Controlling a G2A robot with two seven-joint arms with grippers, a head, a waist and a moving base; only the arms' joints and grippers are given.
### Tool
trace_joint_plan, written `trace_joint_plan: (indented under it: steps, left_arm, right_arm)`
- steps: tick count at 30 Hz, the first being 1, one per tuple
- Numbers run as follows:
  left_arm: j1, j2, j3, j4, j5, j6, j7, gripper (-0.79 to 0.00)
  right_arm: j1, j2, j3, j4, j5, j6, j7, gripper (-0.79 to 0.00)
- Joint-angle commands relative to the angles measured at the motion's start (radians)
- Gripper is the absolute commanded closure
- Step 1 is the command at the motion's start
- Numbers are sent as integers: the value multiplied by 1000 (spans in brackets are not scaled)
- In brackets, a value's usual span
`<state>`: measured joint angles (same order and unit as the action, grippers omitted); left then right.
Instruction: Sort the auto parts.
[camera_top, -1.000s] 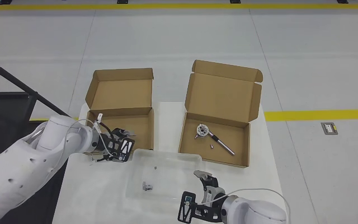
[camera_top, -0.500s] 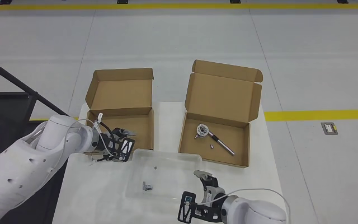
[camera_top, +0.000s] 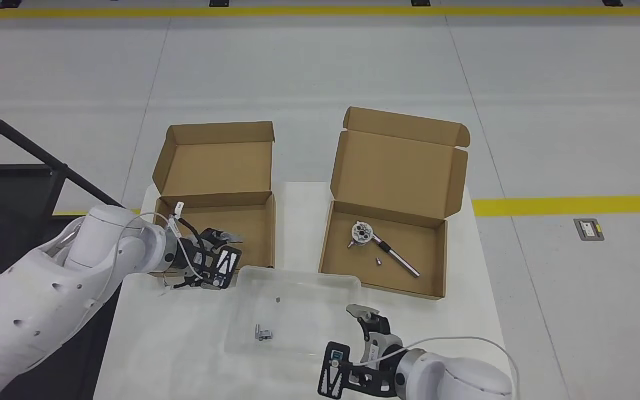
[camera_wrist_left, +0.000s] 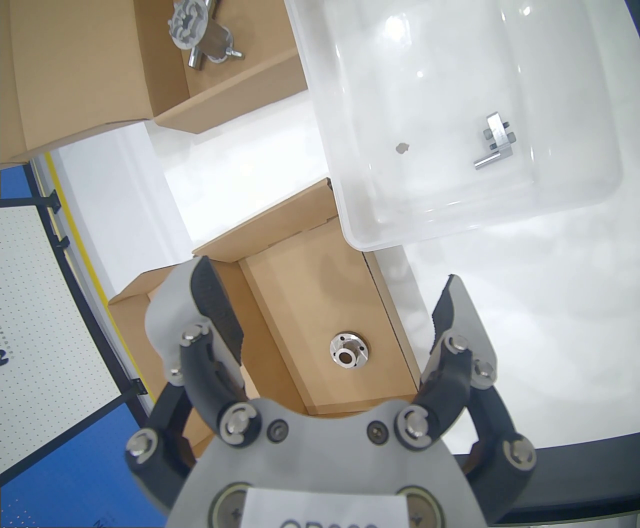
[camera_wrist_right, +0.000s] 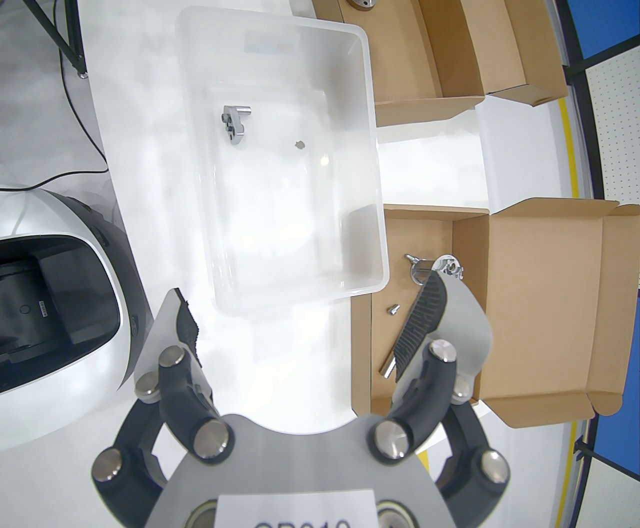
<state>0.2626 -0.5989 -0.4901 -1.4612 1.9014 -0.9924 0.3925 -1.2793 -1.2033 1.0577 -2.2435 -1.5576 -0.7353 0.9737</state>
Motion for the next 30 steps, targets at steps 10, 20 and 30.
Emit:
trace_joint_plan:
  steps: [10, 20, 30]
  left_arm:
    - [0, 0, 0, 0, 0, 0, 0, -785]
    - [0, 0, 0, 0, 0, 0, 0, -785]
    - [0, 0, 0, 0, 0, 0, 0, -785]
  right_arm:
    - [-77, 16, 102, -70, -59, 57, -189, -785]
    - [-155, 30, 187, -107, -113, 69, -293, -785]
    - [-155, 30, 187, -107, -113, 69, -293, -785]
